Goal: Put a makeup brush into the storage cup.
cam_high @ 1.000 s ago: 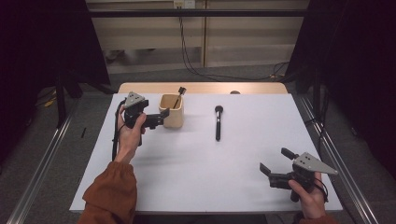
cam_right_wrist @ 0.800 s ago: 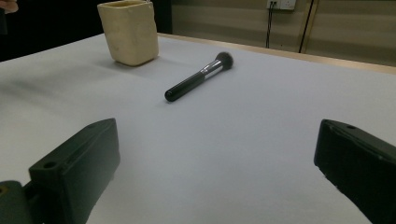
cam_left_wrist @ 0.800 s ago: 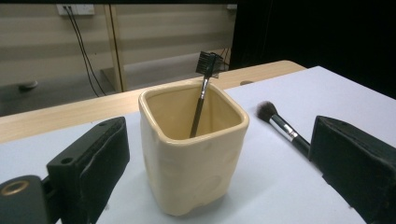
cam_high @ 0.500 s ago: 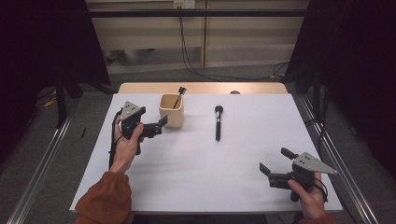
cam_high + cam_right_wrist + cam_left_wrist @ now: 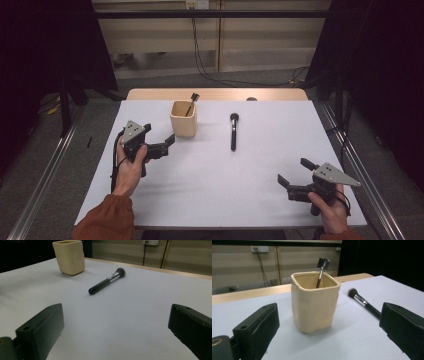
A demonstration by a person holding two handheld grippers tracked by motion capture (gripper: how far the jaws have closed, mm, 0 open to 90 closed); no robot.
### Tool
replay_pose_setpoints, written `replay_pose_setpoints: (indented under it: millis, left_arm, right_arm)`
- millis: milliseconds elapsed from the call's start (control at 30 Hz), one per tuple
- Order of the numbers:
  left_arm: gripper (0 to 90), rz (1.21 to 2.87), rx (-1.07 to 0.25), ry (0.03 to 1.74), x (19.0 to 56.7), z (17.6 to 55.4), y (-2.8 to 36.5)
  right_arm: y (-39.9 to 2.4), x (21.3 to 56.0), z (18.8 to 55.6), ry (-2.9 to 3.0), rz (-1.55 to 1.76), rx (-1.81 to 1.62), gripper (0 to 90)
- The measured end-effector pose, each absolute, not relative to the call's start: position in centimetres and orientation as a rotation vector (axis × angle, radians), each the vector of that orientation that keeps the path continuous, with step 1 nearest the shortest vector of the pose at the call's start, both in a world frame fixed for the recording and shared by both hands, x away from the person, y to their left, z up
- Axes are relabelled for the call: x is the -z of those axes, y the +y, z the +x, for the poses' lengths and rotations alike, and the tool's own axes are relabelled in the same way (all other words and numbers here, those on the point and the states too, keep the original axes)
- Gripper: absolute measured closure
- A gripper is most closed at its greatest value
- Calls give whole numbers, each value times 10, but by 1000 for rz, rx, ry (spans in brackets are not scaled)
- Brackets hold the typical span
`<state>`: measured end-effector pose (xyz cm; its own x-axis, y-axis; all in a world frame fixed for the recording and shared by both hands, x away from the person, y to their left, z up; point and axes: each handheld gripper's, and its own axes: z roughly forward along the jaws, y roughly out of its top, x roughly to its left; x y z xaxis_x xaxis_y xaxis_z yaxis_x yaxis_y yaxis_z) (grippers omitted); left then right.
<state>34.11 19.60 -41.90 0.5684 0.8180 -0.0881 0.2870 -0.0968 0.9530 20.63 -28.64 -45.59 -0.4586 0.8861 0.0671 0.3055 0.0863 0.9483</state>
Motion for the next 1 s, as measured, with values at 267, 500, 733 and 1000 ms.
replay_pose_setpoints:
  millis: [267, 500, 733, 1000]
  left_arm:
    - [24, 1658, -594, 929, 422, 328, 209]
    - [23, 1677, -574, 921, 425, 312, 216]
    - [24, 1684, -575, 899, 425, 298, 220]
    - [23, 1688, -570, 926, 427, 281, 231]
  right_arm:
    - [-286, 456, 206, 1824, 1172, -1381, 0]
    - [-286, 456, 207, 1823, 1172, -1381, 0]
    - [-287, 456, 207, 1821, 1171, -1379, 0]
    - [-286, 456, 210, 1832, 1166, -1367, 0]
